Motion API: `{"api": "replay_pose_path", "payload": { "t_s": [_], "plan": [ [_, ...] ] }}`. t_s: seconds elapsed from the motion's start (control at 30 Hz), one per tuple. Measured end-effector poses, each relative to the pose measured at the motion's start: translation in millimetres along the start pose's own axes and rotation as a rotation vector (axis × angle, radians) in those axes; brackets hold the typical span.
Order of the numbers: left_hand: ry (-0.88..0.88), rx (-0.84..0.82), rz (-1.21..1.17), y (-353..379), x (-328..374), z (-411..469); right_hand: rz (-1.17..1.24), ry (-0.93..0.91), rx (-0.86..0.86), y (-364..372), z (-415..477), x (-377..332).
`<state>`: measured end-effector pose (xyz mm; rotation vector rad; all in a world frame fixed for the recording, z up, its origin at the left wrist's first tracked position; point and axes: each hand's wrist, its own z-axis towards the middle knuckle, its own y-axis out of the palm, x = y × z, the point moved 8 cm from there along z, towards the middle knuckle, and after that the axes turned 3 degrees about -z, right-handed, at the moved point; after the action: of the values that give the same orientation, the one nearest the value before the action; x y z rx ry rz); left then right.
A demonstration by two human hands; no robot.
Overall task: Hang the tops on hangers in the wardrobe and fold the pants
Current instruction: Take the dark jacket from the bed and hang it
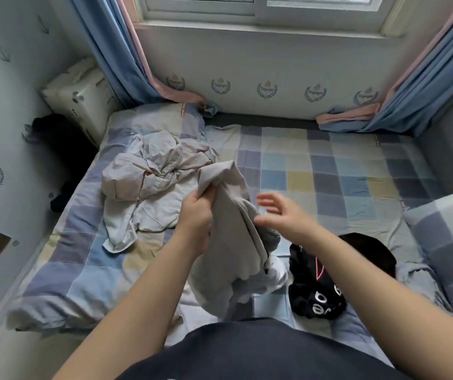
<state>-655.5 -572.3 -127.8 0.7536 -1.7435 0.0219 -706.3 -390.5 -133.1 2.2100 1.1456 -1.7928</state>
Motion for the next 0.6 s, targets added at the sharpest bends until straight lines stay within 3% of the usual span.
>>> {"api": "replay_pose_path", "payload": {
  "t_s": [0.1,0.3,0.4,0.53,0.6],
  "plan": [
    [-0.042,-0.031,-0.103,5.9,3.7,4.4,-0.138,0.175,-0.148,36.9,-5.7,61.1],
    [-0.047,-0.019,-0.11,-0.4,14.5,10.6,-0.325,0.116,0.1,35.4,1.8,79.4],
    [-0.037,0.031,-0.098,-7.8,15.3,11.8,-0.352,0.065,0.128,23.8,2.4,64.1],
    [-0.091,0.044,-0.139,-4.9,8.7,9.3,-0.34,0.099,-0.175,51.3,-0.3,59.5],
    [-0.127,0.027,-0.161,2.1,6.7,7.0,-0.424,0.148,-0.211,70.9,-1.6,65.6]
  ]
}}
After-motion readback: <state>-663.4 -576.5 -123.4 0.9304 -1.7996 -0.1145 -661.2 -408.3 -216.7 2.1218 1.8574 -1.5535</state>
